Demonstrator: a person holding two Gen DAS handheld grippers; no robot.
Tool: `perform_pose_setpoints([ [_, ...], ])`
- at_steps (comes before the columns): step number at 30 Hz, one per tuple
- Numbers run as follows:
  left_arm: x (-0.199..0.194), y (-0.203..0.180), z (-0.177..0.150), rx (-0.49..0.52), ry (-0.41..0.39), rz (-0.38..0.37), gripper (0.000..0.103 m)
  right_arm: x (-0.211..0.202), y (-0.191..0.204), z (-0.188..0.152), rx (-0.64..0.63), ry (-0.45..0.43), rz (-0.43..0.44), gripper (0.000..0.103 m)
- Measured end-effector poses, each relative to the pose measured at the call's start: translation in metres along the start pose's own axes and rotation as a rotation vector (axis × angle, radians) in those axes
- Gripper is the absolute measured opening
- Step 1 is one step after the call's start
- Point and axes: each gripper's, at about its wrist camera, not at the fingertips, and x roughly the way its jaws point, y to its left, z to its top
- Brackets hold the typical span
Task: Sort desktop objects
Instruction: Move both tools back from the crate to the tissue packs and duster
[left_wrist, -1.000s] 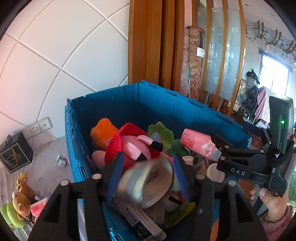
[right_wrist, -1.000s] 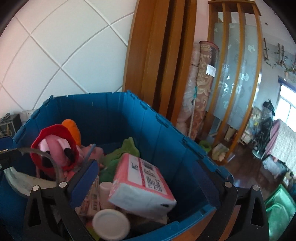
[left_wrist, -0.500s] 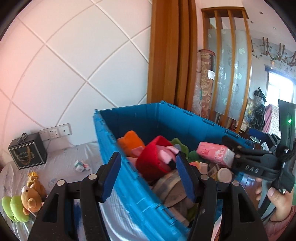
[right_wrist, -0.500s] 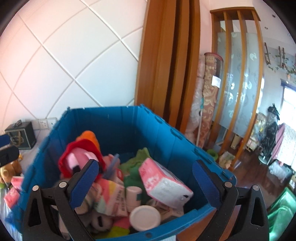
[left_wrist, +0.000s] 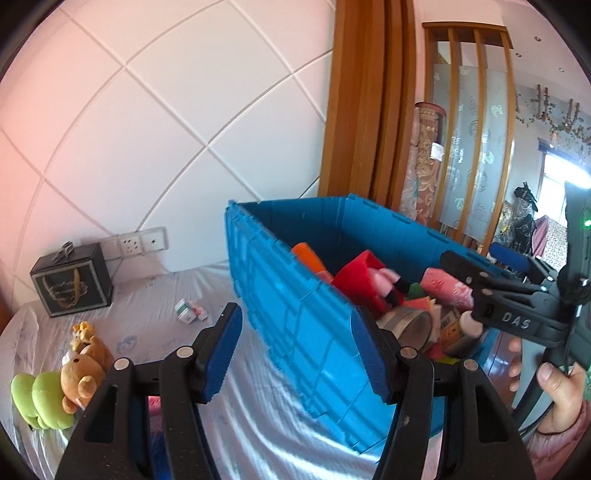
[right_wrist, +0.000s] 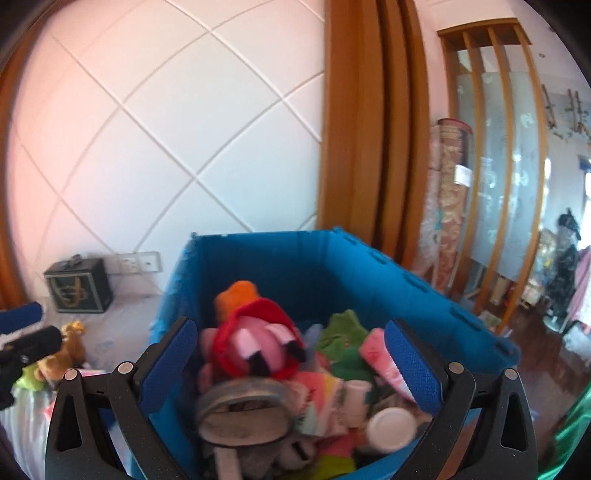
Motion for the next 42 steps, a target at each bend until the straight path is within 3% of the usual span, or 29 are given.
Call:
perform_pose_setpoints([
  [7,-0.011,0.077,-0.037,-0.125,0.083,0.104,0.061,0.003,0.067,-0.004,-0.092,0.011,0.121,0.103],
  [15,-0.029,0.162,-0.095,-0.190,0.168,0.278,0.061,0.004,0.139,-0.013,-0.169,0.022,0.261,0.103],
  [19,-0.030,0.198,-0.129,-0.217,0.239,0.320,0.061,0.008,0.173,-0.026,-0.198,0.066,0.316,0.103],
  [26,-0.007,0.244,-0.174,-0.251,0.355,0.263,0.061,0.031,0.237,-0.067,-0.240,0.224,0.366,0.103],
  [35,0.057,0.263,-0.209,-0.131,0.516,0.191,0.061,0.085,0.265,-0.133,-0.179,0.482,0.262,0.103],
  [39,0.086,0.265,-0.217,-0.081,0.575,0.124,0.061,0.107,0.273,-0.161,-0.133,0.602,0.219,0.103],
  [42,0.104,0.263,-0.223,-0.016,0.617,0.135,0.061,0.117,0.278,-0.177,-0.103,0.669,0.195,0.103],
])
